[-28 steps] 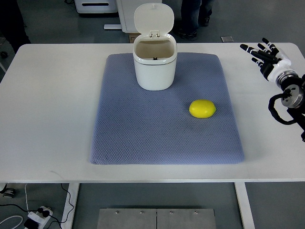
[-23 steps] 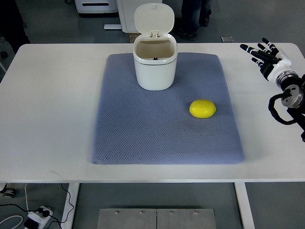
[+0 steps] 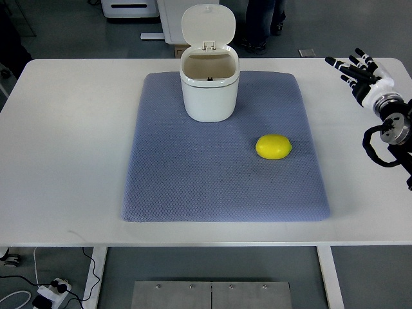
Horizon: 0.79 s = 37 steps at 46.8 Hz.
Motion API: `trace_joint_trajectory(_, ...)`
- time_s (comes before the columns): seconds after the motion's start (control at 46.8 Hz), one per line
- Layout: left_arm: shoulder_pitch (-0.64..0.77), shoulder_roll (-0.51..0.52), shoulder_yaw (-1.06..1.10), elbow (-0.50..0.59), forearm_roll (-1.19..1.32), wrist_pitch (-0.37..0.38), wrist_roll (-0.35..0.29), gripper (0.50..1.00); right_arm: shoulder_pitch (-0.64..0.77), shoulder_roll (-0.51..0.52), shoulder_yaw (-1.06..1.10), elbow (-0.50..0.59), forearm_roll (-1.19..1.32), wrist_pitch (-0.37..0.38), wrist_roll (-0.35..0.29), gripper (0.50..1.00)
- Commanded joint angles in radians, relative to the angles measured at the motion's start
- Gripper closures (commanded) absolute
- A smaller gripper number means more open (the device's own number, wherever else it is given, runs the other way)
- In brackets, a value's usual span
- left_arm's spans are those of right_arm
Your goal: Put lemon in trash with right hand
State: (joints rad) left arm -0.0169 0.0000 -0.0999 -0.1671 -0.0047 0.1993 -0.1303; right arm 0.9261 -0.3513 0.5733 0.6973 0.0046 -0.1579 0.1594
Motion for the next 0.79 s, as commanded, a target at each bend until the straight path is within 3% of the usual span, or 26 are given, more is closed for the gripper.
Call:
trace_joint_trajectory(0.0,0.002,0.000,0.000,0.001,-0.001,0.000,0.000,0.500,-0.001,0.000,0.014,0.001,0.000,0.006,0.000,0.500)
trace_joint_trajectory(0.769,0.002,0.000,0.000,0.000,0.000,0.000,0.000,0.500,-0.004,-0.026,0.014,0.001,-0.002,0.018,0.034,0.500)
